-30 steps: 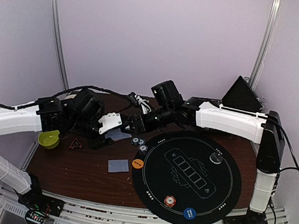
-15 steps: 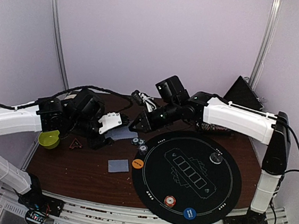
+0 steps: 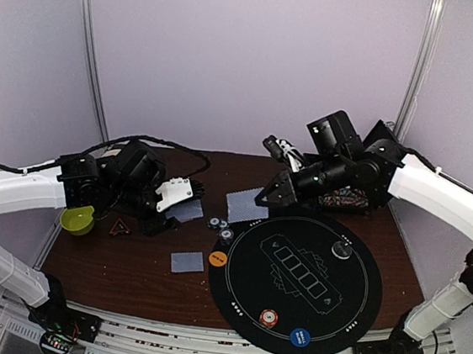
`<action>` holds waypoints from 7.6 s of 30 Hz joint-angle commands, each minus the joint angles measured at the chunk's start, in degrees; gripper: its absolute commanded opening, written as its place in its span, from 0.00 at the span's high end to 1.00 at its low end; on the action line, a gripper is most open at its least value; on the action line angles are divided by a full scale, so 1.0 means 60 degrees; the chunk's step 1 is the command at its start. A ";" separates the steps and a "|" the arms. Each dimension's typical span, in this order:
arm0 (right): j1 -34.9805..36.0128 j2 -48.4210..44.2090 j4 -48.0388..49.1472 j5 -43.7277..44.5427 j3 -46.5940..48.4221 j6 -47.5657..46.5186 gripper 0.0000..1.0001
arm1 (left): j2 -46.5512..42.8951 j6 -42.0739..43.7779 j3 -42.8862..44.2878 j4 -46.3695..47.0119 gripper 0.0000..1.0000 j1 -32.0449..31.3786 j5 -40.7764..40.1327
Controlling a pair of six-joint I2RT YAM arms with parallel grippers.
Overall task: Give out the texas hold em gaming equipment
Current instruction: Pick up the poker card from the face-down deck piles, then distribute the poker card in the small blind area, then pick up the poker card from the face-down deck piles.
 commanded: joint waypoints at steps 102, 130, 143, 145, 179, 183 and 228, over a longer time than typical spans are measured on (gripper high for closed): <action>0.1775 -0.3338 0.0735 -0.1940 -0.8073 0.4508 1.00 | -0.0385 0.0143 0.0069 0.0446 0.39 0.0006 0.0117; 0.2062 -0.0979 -0.1250 -0.1300 -0.6573 0.1184 1.00 | -0.0461 0.0132 0.0067 0.0378 0.39 0.0010 0.0002; 0.2063 -0.0764 0.1000 -0.1947 -0.7181 0.2830 1.00 | -0.0505 0.0133 0.0071 0.0351 0.39 0.0010 -0.0052; 0.2059 -0.1071 0.1899 -0.2079 -0.7585 0.3746 1.00 | -0.0491 0.0133 0.0067 0.0351 0.39 0.0007 -0.0035; 0.2022 -0.1042 -0.3198 0.1292 -0.4213 0.1132 0.55 | -0.0465 0.0173 0.0126 0.0363 0.39 0.0010 -0.0043; 0.1663 -0.0925 -0.1679 0.0504 -0.2554 0.1210 0.31 | -0.0430 0.0190 0.0160 0.0354 0.39 0.0010 -0.0026; 0.0831 0.3262 0.1600 -0.0003 0.2255 0.0839 1.00 | -0.0388 0.0173 0.0177 0.0320 0.40 0.0010 -0.0107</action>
